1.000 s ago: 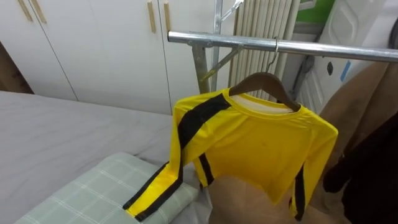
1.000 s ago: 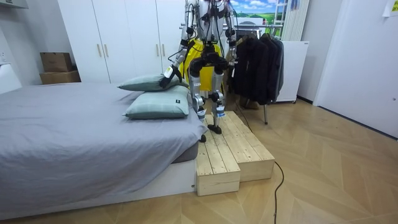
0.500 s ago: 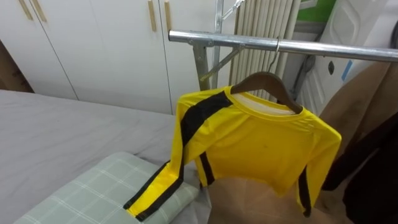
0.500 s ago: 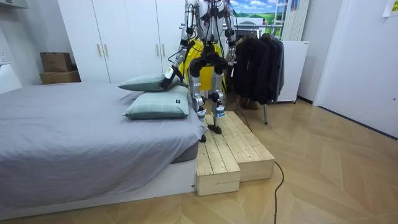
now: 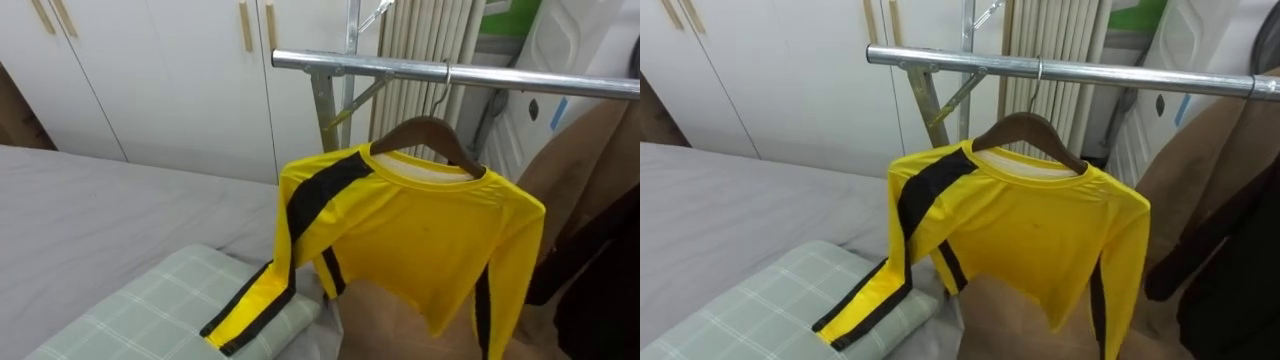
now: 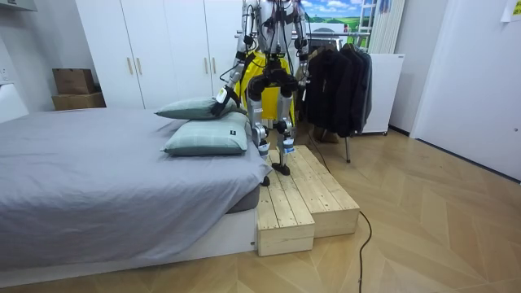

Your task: Hang clothes

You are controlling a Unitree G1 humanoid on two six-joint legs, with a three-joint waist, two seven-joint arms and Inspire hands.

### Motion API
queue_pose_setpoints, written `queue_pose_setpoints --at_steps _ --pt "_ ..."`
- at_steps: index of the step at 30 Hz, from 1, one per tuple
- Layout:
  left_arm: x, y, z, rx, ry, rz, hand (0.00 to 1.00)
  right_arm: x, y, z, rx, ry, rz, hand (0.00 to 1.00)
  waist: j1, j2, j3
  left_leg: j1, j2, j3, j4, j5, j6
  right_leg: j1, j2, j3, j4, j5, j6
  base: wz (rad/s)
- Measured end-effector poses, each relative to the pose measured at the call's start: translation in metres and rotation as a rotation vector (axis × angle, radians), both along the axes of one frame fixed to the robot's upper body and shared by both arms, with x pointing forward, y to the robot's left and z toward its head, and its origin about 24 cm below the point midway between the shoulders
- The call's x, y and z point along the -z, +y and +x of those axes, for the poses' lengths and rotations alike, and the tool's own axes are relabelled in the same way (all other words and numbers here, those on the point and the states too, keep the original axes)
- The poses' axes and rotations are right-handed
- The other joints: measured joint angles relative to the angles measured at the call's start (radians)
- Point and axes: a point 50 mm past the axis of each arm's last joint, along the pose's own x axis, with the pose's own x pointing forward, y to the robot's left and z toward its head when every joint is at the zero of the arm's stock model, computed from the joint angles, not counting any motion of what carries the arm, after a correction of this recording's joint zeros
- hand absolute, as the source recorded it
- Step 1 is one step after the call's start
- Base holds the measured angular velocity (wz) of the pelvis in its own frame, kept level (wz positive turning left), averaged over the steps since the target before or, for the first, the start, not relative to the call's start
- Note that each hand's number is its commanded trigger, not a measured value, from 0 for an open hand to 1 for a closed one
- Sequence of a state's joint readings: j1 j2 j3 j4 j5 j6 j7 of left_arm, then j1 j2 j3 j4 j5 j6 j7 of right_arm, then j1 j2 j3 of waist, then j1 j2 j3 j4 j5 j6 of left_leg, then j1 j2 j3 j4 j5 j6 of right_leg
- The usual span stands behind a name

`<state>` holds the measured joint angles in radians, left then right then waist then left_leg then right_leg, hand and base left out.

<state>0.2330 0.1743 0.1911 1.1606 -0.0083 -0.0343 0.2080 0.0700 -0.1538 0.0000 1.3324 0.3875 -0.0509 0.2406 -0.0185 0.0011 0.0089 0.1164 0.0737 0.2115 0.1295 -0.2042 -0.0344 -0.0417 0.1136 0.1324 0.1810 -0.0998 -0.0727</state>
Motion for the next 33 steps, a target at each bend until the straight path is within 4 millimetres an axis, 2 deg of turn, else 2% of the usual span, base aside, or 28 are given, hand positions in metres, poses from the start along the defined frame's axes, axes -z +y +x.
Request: queue_pose_setpoints --at_steps 8,11,12,15,18,20,21,22,23,24,25,26,27,28,29,30,31,32,33 --pt "0.0 0.0 0.001 0.005 0.001 -0.003 0.0 0.0 0.0 0.002 -0.019 -0.005 -0.002 0.0 -0.002 0.005 0.0016 -0.001 0.001 -0.016 0.003 0.0 0.0 0.003 -0.003 -0.018 0.005 -0.005 -0.005 0.06" --pt "0.0 0.0 0.003 0.012 -0.002 -0.002 0.0 -0.001 -0.001 0.006 -0.066 -0.007 -0.014 0.0 0.0 0.008 0.0029 -0.007 0.002 -0.03 0.008 0.0 -0.001 0.004 -0.001 -0.035 0.006 -0.011 -0.009 0.19" --pt "0.0 0.0 0.005 0.015 -0.007 -0.002 0.0 -0.002 -0.002 0.009 -0.094 -0.011 -0.019 0.0 -0.001 0.008 0.0027 -0.02 0.003 -0.045 0.019 -0.001 -0.003 0.002 -0.006 -0.053 0.007 -0.014 -0.01 0.29" --pt "0.0 -0.001 0.012 0.049 -0.016 -0.004 0.0 -0.004 -0.007 0.016 -0.189 -0.007 -0.046 0.0 0.034 0.011 0.0019 -0.051 0.003 -0.067 0.031 0.0 -0.005 -0.015 -0.01 -0.073 0.006 -0.015 -0.013 0.27" --pt "0.001 -0.003 0.016 0.084 -0.021 -0.026 0.0 -0.005 -0.01 0.022 -0.252 0.003 -0.068 0.0 0.058 0.009 -0.0009 -0.083 0.002 -0.116 0.047 0.005 -0.011 -0.015 -0.024 -0.131 0.0 -0.019 -0.021 0.55" --pt "0.001 -0.004 0.016 0.093 -0.017 -0.042 0.0 -0.006 -0.01 0.027 -0.284 0.004 -0.079 0.0 0.059 0.01 -0.0007 -0.126 0.002 -0.123 0.084 0.008 -0.015 -0.012 -0.033 -0.22 -0.014 -0.022 -0.026 0.83" --pt "0.002 -0.005 0.017 0.127 -0.009 -0.055 0.0 -0.006 -0.01 0.028 -0.3 0.007 -0.089 0.0 0.068 0.009 -0.0011 -0.157 0.003 -0.118 0.105 0.012 -0.016 -0.012 -0.044 -0.292 -0.021 -0.025 -0.031 1.01" --pt "0.003 -0.007 0.017 0.147 0.004 -0.073 0.0 -0.006 -0.01 0.027 -0.304 0.02 -0.092 0.0 0.082 0.007 -0.0031 -0.18 0.003 -0.112 0.113 0.022 -0.019 -0.007 -0.055 -0.342 -0.034 -0.027 -0.036 1.06" --pt "0.003 -0.009 0.016 0.147 0.007 -0.084 0.0 -0.005 -0.011 0.027 -0.305 0.025 -0.092 0.0 0.086 0.004 -0.0031 -0.191 0.003 -0.1 0.11 0.032 -0.018 -0.007 -0.062 -0.368 -0.04 -0.03 -0.039 1.21" --pt "0.004 -0.011 0.016 0.148 0.014 -0.108 0.0 -0.006 -0.012 0.028 -0.291 0.029 -0.091 0.0 0.088 -0.006 -0.0017 -0.209 0.006 -0.038 0.12 0.044 -0.011 -0.006 -0.079 -0.429 -0.047 -0.039 -0.044 1.39" --pt "0.005 -0.013 0.013 0.148 0.029 -0.13 0.0 -0.006 -0.012 0.026 -0.284 0.039 -0.097 0.0 0.089 -0.009 0.0018 -0.219 0.036 0.071 0.197 0.019 0.011 0.002 -0.085 -0.485 -0.041 -0.053 -0.049 1.43" --pt "0.006 -0.014 0.011 0.147 0.04 -0.14 0.0 -0.005 -0.012 0.026 -0.28 0.046 -0.101 0.0 0.089 -0.008 0.0025 -0.219 0.05 0.117 0.245 0.0 0.016 0.01 -0.086 -0.516 -0.04 -0.061 -0.051 1.57" --pt "0.007 -0.015 0.008 0.15 0.057 -0.163 0.0 -0.005 -0.012 0.026 -0.274 0.056 -0.108 0.0 0.09 -0.004 0.0026 -0.219 0.078 0.172 0.329 -0.038 0.024 0.02 -0.089 -0.585 -0.029 -0.082 -0.052 1.72" --pt "0.007 -0.017 0.008 0.16 0.066 -0.186 0.0 -0.005 -0.013 0.027 -0.262 0.06 -0.117 0.0 0.089 0.0 0.0046 -0.211 0.101 0.207 0.392 -0.067 0.027 0.025 -0.095 -0.656 -0.008 -0.103 -0.051 1.79" --pt "0.008 -0.018 0.008 0.171 0.071 -0.195 0.0 -0.006 -0.014 0.027 -0.255 0.064 -0.12 0.0 0.088 0.0 0.0048 -0.202 0.109 0.221 0.41 -0.079 0.027 0.028 -0.098 -0.689 -0.002 -0.11 -0.051 1.77" --pt "0.008 -0.02 0.01 0.192 0.074 -0.207 0.0 -0.006 -0.015 0.028 -0.24 0.066 -0.126 0.0 0.087 0.005 0.0042 -0.171 0.113 0.231 0.415 -0.096 0.022 0.035 -0.103 -0.747 0.01 -0.124 -0.048 1.63" --pt "0.009 -0.023 0.012 0.208 0.072 -0.211 0.0 -0.006 -0.016 0.031 -0.232 0.058 -0.132 0.0 0.088 0.007 0.0055 -0.137 0.111 0.241 0.408 -0.104 0.013 0.039 -0.105 -0.798 0.009 -0.13 -0.045 1.52" --pt "0.009 -0.024 0.012 0.214 0.075 -0.213 0.0 -0.007 -0.016 0.032 -0.234 0.056 -0.135 0.0 0.09 0.008 0.0059 -0.12 0.105 0.247 0.39 -0.107 0.01 0.039 -0.109 -0.824 0.009 -0.131 -0.044 1.34" --pt "0.009 -0.025 0.015 0.221 0.07 -0.216 0.0 -0.007 -0.015 0.035 -0.235 0.042 -0.14 0.0 0.09 0.012 0.0059 -0.09 0.092 0.258 0.344 -0.107 0.01 0.036 -0.115 -0.871 0.009 -0.132 -0.042 1.29"
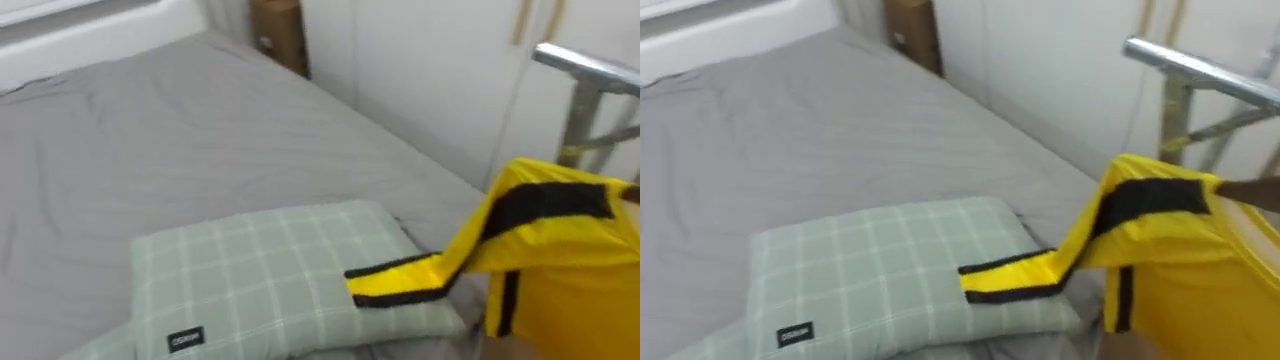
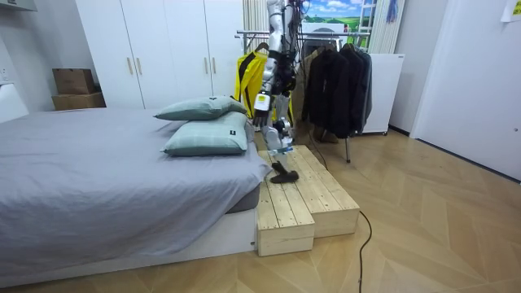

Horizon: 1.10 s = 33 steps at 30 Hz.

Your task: Hang clothes

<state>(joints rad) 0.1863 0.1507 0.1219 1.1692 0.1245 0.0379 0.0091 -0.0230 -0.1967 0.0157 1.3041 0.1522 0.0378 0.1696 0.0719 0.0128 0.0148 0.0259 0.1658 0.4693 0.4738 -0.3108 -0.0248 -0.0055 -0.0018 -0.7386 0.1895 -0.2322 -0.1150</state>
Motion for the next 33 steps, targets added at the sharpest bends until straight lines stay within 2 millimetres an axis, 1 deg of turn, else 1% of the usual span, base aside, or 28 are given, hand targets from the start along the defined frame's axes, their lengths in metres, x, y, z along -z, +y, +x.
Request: queue_pose_setpoints --at_steps 1,2,4,5,6,7,8,9,10,11,12,13,14,15,16,17,18,19,20,21,22,24,26,28,29,31,32,33 --pt "0.0 -0.001 0.004 0.021 -0.004 0.004 0.0 0.0 0.002 0.003 -0.001 -0.016 -0.002 0.0 -0.006 0.001 -0.0005 0.015 -0.016 -0.001 -0.062 -0.001 -0.002 -0.005 -0.006 -0.048 0.0 0.0 0.0 1.3" --pt "0.0 -0.001 0.006 0.03 -0.006 0.008 0.0 0.0 0.004 0.005 -0.004 -0.025 0.002 0.0 -0.012 0.001 -0.0006 0.017 -0.022 0.001 -0.09 -0.001 -0.002 -0.007 -0.008 -0.072 0.001 0.0 0.0 1.24" --pt "-0.001 0.0 0.014 0.049 -0.021 0.025 0.0 0.001 0.01 0.005 -0.003 -0.033 0.02 0.0 -0.022 0.001 -0.0003 0.01 -0.028 0.014 -0.148 -0.002 -0.003 -0.011 -0.018 -0.163 0.001 0.002 0.001 1.08" --pt "-0.001 0.001 0.015 0.05 -0.025 0.03 0.0 0.002 0.011 0.004 -0.002 -0.03 0.025 0.0 -0.023 0.0 -0.0016 0.005 -0.03 0.006 -0.153 0.001 -0.006 -0.011 -0.022 -0.18 0.002 0.002 0.001 0.88" --pt "-0.001 0.0 0.019 0.053 -0.037 0.037 0.0 0.003 0.013 0.001 0.002 -0.027 0.029 0.0 -0.02 -0.003 -0.0044 -0.013 -0.038 -0.023 -0.166 0.013 -0.017 -0.008 -0.035 -0.201 0.015 0.002 0.002 0.68" --pt "-0.002 0.0 0.021 0.051 -0.052 0.045 0.0 0.004 0.015 -0.001 0.005 -0.021 0.032 0.0 -0.019 -0.006 -0.0076 -0.017 -0.04 -0.051 -0.185 0.021 -0.018 -0.007 -0.043 -0.21 0.027 0.005 0.006 0.64" --pt "-0.002 -0.001 0.022 0.049 -0.062 0.05 0.0 0.004 0.015 -0.003 0.007 -0.016 0.032 0.0 -0.024 -0.006 -0.0097 -0.019 -0.043 -0.066 -0.193 0.024 -0.011 -0.006 -0.046 -0.196 0.034 0.009 0.01 0.94" --pt "-0.002 -0.002 0.024 0.054 -0.076 0.057 0.0 0.006 0.016 -0.013 0.021 0.004 0.035 0.0 -0.05 -0.006 -0.013 -0.02 -0.052 -0.122 -0.206 0.041 0.0 0.003 -0.043 -0.061 0.043 0.018 0.022 1.39" --pt "-0.002 0.0 0.022 0.068 -0.07 0.071 0.0 0.008 0.018 -0.023 0.085 0.012 0.052 0.0 -0.079 -0.025 -0.0149 -0.018 -0.07 -0.176 -0.217 0.062 0.001 0.013 -0.036 0.105 0.043 0.021 0.023 1.36" --pt "-0.002 0.0 0.02 0.059 -0.071 0.073 0.0 0.008 0.018 -0.025 0.11 0.012 0.054 0.0 -0.083 -0.026 -0.0181 -0.014 -0.074 -0.185 -0.222 0.069 0.001 0.016 -0.035 0.124 0.043 0.023 0.023 0.94" --pt "-0.002 0.001 0.017 0.027 -0.073 0.068 0.0 0.009 0.018 -0.028 0.131 0.018 0.054 0.0 -0.081 -0.027 -0.0194 -0.014 -0.079 -0.205 -0.222 0.073 0.005 0.032 -0.033 0.113 0.029 0.032 0.028 0.52" --pt "-0.002 0.0 0.014 0.003 -0.077 0.063 0.0 0.008 0.018 -0.028 0.139 0.014 0.055 0.0 -0.081 -0.026 -0.02 -0.014 -0.086 -0.229 -0.223 0.077 0.01 0.043 -0.035 0.113 0.024 0.037 0.034 0.52" --pt "-0.002 0.0 0.013 -0.002 -0.077 0.062 0.0 0.008 0.017 -0.028 0.14 0.013 0.054 0.0 -0.08 -0.024 -0.0217 -0.014 -0.089 -0.238 -0.223 0.08 0.013 0.048 -0.035 0.123 0.023 0.039 0.037 0.61" --pt "-0.001 -0.001 0.011 -0.021 -0.076 0.059 0.0 0.008 0.017 -0.03 0.156 0.018 0.054 0.0 -0.083 -0.027 -0.02 -0.015 -0.096 -0.263 -0.221 0.083 0.019 0.059 -0.034 0.16 0.023 0.041 0.049 0.69" --pt "-0.001 -0.001 0.006 -0.044 -0.071 0.054 0.0 0.009 0.016 -0.034 0.171 0.023 0.054 0.0 -0.091 -0.026 -0.0179 -0.017 -0.107 -0.291 -0.22 0.086 0.029 0.065 -0.032 0.22 0.029 0.035 0.068 0.72" --pt "0.0 -0.001 0.005 -0.05 -0.066 0.053 0.0 0.009 0.015 -0.035 0.18 0.023 0.054 0.0 -0.092 -0.027 -0.0174 -0.017 -0.113 -0.303 -0.22 0.087 0.032 0.068 -0.031 0.248 0.032 0.028 0.081 0.64" --pt "0.0 -0.001 0.001 -0.055 -0.056 0.051 0.0 0.009 0.015 -0.036 0.19 0.03 0.052 0.0 -0.089 -0.027 -0.0178 -0.014 -0.122 -0.313 -0.222 0.089 0.035 0.073 -0.03 0.266 0.03 0.016 0.103 0.35" --pt "0.001 -0.002 -0.005 -0.061 -0.039 0.05 0.0 0.009 0.014 -0.035 0.203 0.033 0.048 0.0 -0.078 -0.024 -0.02 -0.013 -0.127 -0.318 -0.221 0.093 0.039 0.076 -0.032 0.267 0.027 0.013 0.107 0.21" --pt "0.001 -0.002 -0.009 -0.066 -0.028 0.05 0.0 0.009 0.014 -0.035 0.209 0.033 0.048 0.0 -0.071 -0.023 -0.02 -0.012 -0.128 -0.318 -0.22 0.094 0.039 0.078 -0.032 0.267 0.025 0.014 0.108 0.05" --pt "0.001 -0.001 -0.017 -0.082 -0.003 0.052 0.0 0.009 0.014 -0.037 0.218 0.043 0.045 0.0 -0.064 -0.024 -0.0189 -0.008 -0.131 -0.321 -0.22 0.094 0.042 0.088 -0.031 0.266 0.015 0.021 0.113 0.06" --pt "0.001 -0.001 -0.026 -0.093 0.029 0.053 0.0 0.009 0.014 -0.038 0.215 0.053 0.04 0.0 -0.058 -0.024 -0.0185 -0.005 -0.134 -0.327 -0.218 0.093 0.045 0.096 -0.031 0.264 0.009 0.024 0.112 0.08" --pt "0.001 -0.001 -0.039 -0.107 0.079 0.049 0.0 0.009 0.015 -0.038 0.206 0.059 0.035 0.0 -0.058 -0.028 -0.0176 -0.005 -0.142 -0.344 -0.215 0.09 0.05 0.105 -0.034 0.256 0.002 0.025 0.111 0.18" --pt "0.002 -0.002 -0.045 -0.115 0.11 0.045 0.0 0.009 0.015 -0.037 0.196 0.06 0.033 0.0 -0.047 -0.03 -0.0166 -0.006 -0.147 -0.35 -0.214 0.089 0.054 0.109 -0.035 0.262 -0.004 0.028 0.108 0.19" --pt "0.002 -0.002 -0.047 -0.118 0.125 0.042 0.0 0.009 0.016 -0.033 0.177 0.052 0.034 0.0 -0.033 -0.033 -0.0152 -0.005 -0.153 -0.354 -0.214 0.087 0.058 0.11 -0.032 0.306 -0.007 0.037 0.089 0.12" --pt "0.002 -0.003 -0.047 -0.119 0.126 0.041 0.0 0.009 0.016 -0.03 0.17 0.046 0.036 0.0 -0.032 -0.034 -0.0143 -0.005 -0.155 -0.357 -0.215 0.086 0.058 0.11 -0.031 0.314 -0.008 0.037 0.085 0.06" --pt "0.003 -0.006 -0.044 -0.116 0.118 0.034 0.0 0.008 0.02 -0.017 0.123 0.017 0.046 0.0 -0.025 -0.034 -0.0128 -0.007 -0.16 -0.362 -0.219 0.085 0.061 0.111 -0.031 0.314 -0.019 0.038 0.084 0.02" --pt "0.003 -0.006 -0.042 -0.114 0.112 0.034 0.0 0.008 0.021 -0.015 0.103 0.01 0.05 0.0 -0.021 -0.036 -0.0115 -0.007 -0.161 -0.363 -0.221 0.085 0.061 0.111 -0.031 0.314 -0.02 0.038 0.084 0.0" --pt "0.003 -0.005 -0.035 -0.108 0.1 0.035 0.0 0.008 0.024 -0.01 0.069 0.004 0.066 0.0 -0.011 -0.041 -0.0078 -0.007 -0.162 -0.363 -0.225 0.085 0.061 0.11 -0.031 0.314 -0.022 0.038 0.084 0.04"
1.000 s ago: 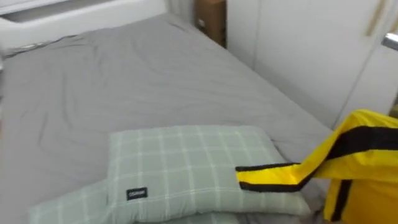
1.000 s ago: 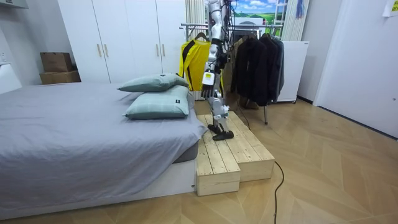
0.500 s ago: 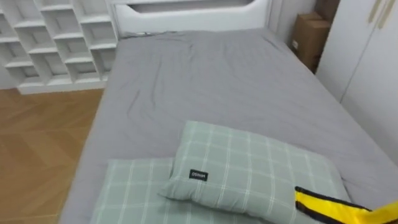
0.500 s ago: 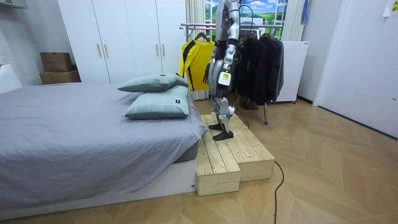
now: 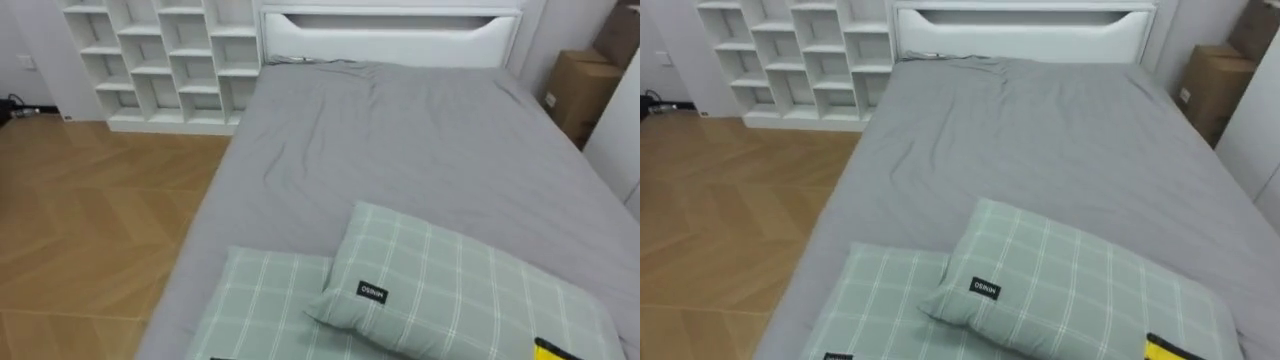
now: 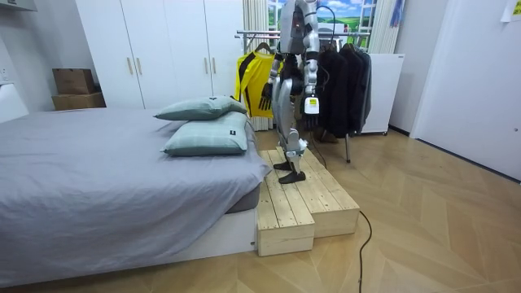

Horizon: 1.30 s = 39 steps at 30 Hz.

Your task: Hang clothes

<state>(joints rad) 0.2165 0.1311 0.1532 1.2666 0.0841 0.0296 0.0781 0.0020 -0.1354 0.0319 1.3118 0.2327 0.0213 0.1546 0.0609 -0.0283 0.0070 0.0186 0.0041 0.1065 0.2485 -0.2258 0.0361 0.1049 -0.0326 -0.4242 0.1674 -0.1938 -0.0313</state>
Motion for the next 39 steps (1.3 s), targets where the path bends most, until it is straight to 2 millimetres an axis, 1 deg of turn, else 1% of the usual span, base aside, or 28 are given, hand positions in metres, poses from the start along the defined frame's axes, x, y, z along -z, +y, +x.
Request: queue_pose_setpoints --at_steps 1,3,4,5,6,8,10,11,12,13,15,16,19,20,21,23,28,39 --pt "0.0 0.0 0.006 0.012 -0.013 0.002 0.0 0.0 0.004 0.004 -0.026 -0.004 0.015 0.0 0.001 -0.006 0.0035 0.0 -0.001 -0.003 -0.004 0.0 0.0 0.001 0.0 -0.002 -0.002 0.0 0.0 0.05" --pt "0.0 0.001 0.014 0.019 -0.038 0.006 0.0 0.001 0.01 0.006 -0.045 -0.01 0.04 0.0 -0.001 -0.009 0.0046 0.001 -0.003 -0.011 -0.008 0.0 0.0 0.009 0.001 -0.009 -0.013 0.0 0.002 0.12" --pt "-0.001 0.002 0.022 0.026 -0.066 0.01 0.0 0.001 0.012 0.004 -0.051 -0.006 0.057 0.0 -0.003 -0.013 0.0075 0.005 -0.005 -0.017 -0.012 0.0 0.0 0.015 0.002 -0.014 -0.021 0.0 0.004 0.14" --pt "-0.001 0.002 0.025 0.028 -0.079 0.012 0.0 0.002 0.013 0.002 -0.059 -0.002 0.061 0.0 -0.003 -0.016 0.0083 0.005 -0.007 -0.021 -0.014 0.0 0.0 0.016 0.002 -0.016 -0.022 0.0 0.006 0.18" --pt "-0.002 0.002 0.031 0.039 -0.1 0.02 0.0 0.002 0.015 0.001 -0.066 0.002 0.071 0.0 -0.012 -0.022 0.0079 0.002 -0.01 -0.031 -0.016 0.0 0.0 0.017 0.002 -0.021 -0.026 -0.001 0.007 0.13" --pt "-0.003 0.004 0.033 0.059 -0.102 0.039 0.0 0.003 0.016 -0.001 -0.066 0.001 0.085 0.0 -0.031 -0.027 0.0082 0.0 -0.012 -0.034 -0.019 0.0 0.0 0.017 0.004 -0.022 -0.032 -0.001 0.007 0.1" --pt "-0.003 0.005 0.038 0.068 -0.115 0.046 0.0 0.003 0.016 -0.005 -0.052 -0.002 0.1 0.0 -0.058 -0.032 0.0054 -0.007 -0.017 -0.054 -0.021 0.0 0.0 0.017 0.0 -0.004 -0.032 -0.002 0.01 0.25" --pt "-0.003 0.005 0.039 0.069 -0.12 0.045 0.0 0.003 0.016 -0.007 -0.045 -0.003 0.104 0.0 -0.062 -0.031 0.0055 -0.009 -0.017 -0.054 -0.021 0.0 0.0 0.017 0.0 0.018 -0.032 -0.003 0.01 0.26" --pt "-0.004 0.004 0.043 0.071 -0.134 0.044 0.0 0.003 0.015 -0.01 -0.022 -0.005 0.11 0.0 -0.066 -0.03 0.0056 -0.01 -0.017 -0.055 -0.022 0.0 0.0 0.015 0.001 0.057 -0.032 -0.002 0.011 0.13" --pt "-0.004 0.004 0.046 0.075 -0.15 0.042 0.0 0.003 0.015 -0.012 0.0 -0.008 0.114 0.0 -0.065 -0.028 0.0049 -0.008 -0.018 -0.057 -0.025 0.0 0.0 0.015 0.007 0.076 -0.032 -0.002 0.011 0.07" --pt "-0.004 0.003 0.049 0.084 -0.167 0.037 0.0 0.003 0.014 -0.015 0.017 -0.01 0.122 0.0 -0.065 -0.024 0.0048 -0.007 -0.018 -0.057 -0.026 0.0 0.0 0.015 0.007 0.081 -0.032 -0.002 0.011 0.0" --pt "-0.004 0.002 0.049 0.083 -0.172 0.033 0.0 0.004 0.014 -0.015 0.019 -0.01 0.121 0.0 -0.065 -0.018 0.0054 -0.007 -0.018 -0.057 -0.027 0.0 0.0 0.015 0.006 0.086 -0.032 -0.002 0.011 0.0" --pt "-0.003 0.0 0.049 0.062 -0.177 0.02 0.0 0.003 0.013 -0.016 0.025 -0.015 0.117 0.0 -0.063 -0.012 0.0014 -0.004 -0.019 -0.058 -0.028 0.0 0.0 0.015 0.005 0.123 -0.032 -0.002 0.011 0.0" --pt "-0.003 0.0 0.048 0.062 -0.177 0.015 0.0 0.003 0.013 -0.017 0.027 -0.013 0.116 0.0 -0.062 -0.01 0.0012 -0.003 -0.019 -0.057 -0.028 0.0 0.0 0.015 0.006 0.123 -0.032 -0.002 0.011 -0.03" --pt "-0.003 -0.001 0.048 0.064 -0.177 0.004 0.0 0.004 0.012 -0.02 0.035 -0.007 0.115 0.0 -0.059 -0.005 0.0031 0.0 -0.019 -0.056 -0.028 0.0 0.0 0.018 0.007 0.124 -0.032 -0.002 0.011 -0.04" --pt "-0.003 -0.002 0.047 0.065 -0.179 -0.005 0.0 0.004 0.012 -0.022 0.045 -0.005 0.116 0.0 -0.056 0.0 0.0037 0.003 -0.019 -0.056 -0.028 0.0 0.0 0.021 0.01 0.124 -0.032 -0.002 0.011 -0.02" --pt "-0.002 -0.005 0.045 0.065 -0.173 -0.025 0.0 0.004 0.011 -0.024 0.07 -0.003 0.119 0.0 -0.055 0.009 -0.0055 0.004 -0.019 -0.059 -0.027 0.004 0.003 0.022 0.007 0.124 -0.029 -0.002 0.011 0.0" --pt "-0.002 -0.005 0.045 0.066 -0.171 -0.035 0.0 0.004 0.011 -0.023 0.057 0.003 0.119 0.0 -0.055 0.011 -0.005 0.006 -0.022 -0.064 -0.027 0.008 0.005 0.024 0.007 0.121 -0.025 -0.002 0.011 0.0"
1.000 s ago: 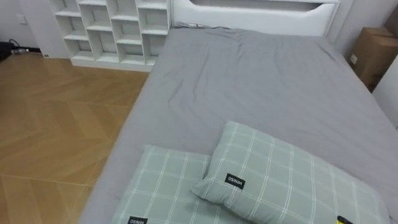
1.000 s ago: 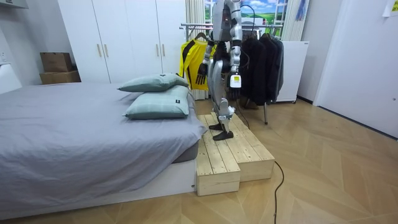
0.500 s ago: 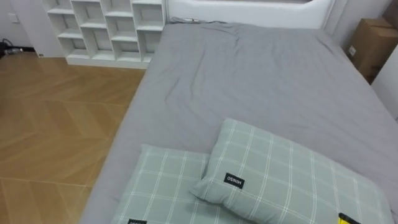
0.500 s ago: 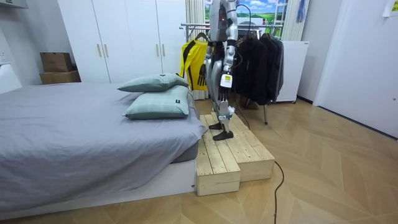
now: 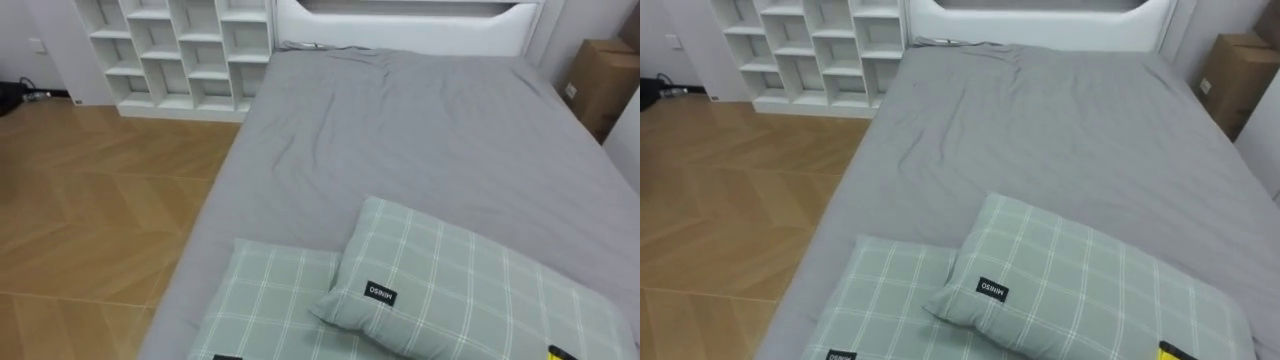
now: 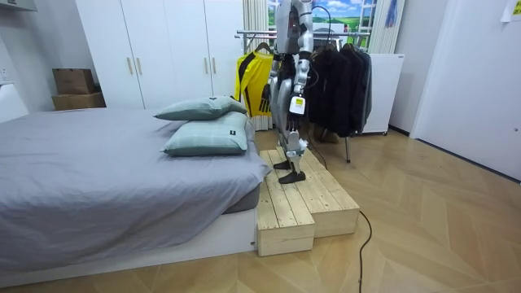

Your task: Hang clothes

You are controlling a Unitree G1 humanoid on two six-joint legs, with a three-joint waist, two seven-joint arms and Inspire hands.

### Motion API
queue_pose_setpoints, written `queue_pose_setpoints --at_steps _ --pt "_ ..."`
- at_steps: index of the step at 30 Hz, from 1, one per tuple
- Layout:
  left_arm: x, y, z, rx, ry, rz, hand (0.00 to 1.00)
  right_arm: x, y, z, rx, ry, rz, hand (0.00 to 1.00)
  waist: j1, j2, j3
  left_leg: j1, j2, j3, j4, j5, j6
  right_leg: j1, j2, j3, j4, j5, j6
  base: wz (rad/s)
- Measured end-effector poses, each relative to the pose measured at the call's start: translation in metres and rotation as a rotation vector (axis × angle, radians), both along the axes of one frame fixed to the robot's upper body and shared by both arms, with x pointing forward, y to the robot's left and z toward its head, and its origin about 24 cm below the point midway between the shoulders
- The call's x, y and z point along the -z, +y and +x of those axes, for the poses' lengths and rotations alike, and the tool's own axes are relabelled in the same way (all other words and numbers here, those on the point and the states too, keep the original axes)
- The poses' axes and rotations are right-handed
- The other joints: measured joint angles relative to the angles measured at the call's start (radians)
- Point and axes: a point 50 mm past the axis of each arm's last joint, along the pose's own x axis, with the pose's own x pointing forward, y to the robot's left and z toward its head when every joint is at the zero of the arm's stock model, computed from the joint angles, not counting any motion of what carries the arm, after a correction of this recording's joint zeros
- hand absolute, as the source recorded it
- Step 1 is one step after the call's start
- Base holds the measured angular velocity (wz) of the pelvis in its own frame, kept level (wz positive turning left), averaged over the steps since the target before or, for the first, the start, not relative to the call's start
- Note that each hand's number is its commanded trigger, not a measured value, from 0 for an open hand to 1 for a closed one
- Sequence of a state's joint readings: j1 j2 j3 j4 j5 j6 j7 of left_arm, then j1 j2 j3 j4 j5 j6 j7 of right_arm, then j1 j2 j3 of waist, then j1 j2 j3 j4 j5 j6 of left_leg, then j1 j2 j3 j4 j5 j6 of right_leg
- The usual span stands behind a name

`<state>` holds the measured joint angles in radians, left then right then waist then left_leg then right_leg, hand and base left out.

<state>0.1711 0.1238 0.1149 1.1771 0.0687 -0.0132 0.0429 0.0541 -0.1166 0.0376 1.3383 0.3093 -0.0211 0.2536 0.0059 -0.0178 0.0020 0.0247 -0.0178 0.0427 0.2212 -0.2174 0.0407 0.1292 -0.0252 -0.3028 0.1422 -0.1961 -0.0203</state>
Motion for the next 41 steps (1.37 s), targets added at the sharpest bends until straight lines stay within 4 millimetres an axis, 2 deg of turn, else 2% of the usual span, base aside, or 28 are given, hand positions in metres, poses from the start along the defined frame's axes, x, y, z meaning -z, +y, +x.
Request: queue_pose_setpoints --at_steps 27,33,41 --pt "0.0003 -0.0003 -0.0009 -0.007 0.008 -0.007 0.0 0.0006 0.0003 -0.0012 -0.003 0.034 -0.004 0.0 0.001 0.001 0.0032 -0.001 -0.011 -0.006 0.0 0.0 0.0 0.001 -0.001 -0.002 -0.002 0.0 0.0 0.0" --pt "0.0004 -0.0005 -0.0008 -0.004 0.009 -0.005 0.0 0.0007 0.0004 -0.0013 -0.006 0.036 -0.004 0.0 0.001 -0.004 0.0066 0.0 -0.011 -0.007 0.0 0.0 0.0 0.003 -0.001 -0.003 -0.002 0.0 0.001 0.0" --pt "0.0005 -0.001 -0.0007 -0.001 0.009 -0.008 0.0 0.0007 0.0005 -0.001 -0.009 0.035 -0.005 0.0 0.001 -0.003 0.0057 -0.003 -0.011 -0.009 0.0 0.0 0.0 0.001 -0.001 -0.004 -0.003 0.0 0.001 0.0"
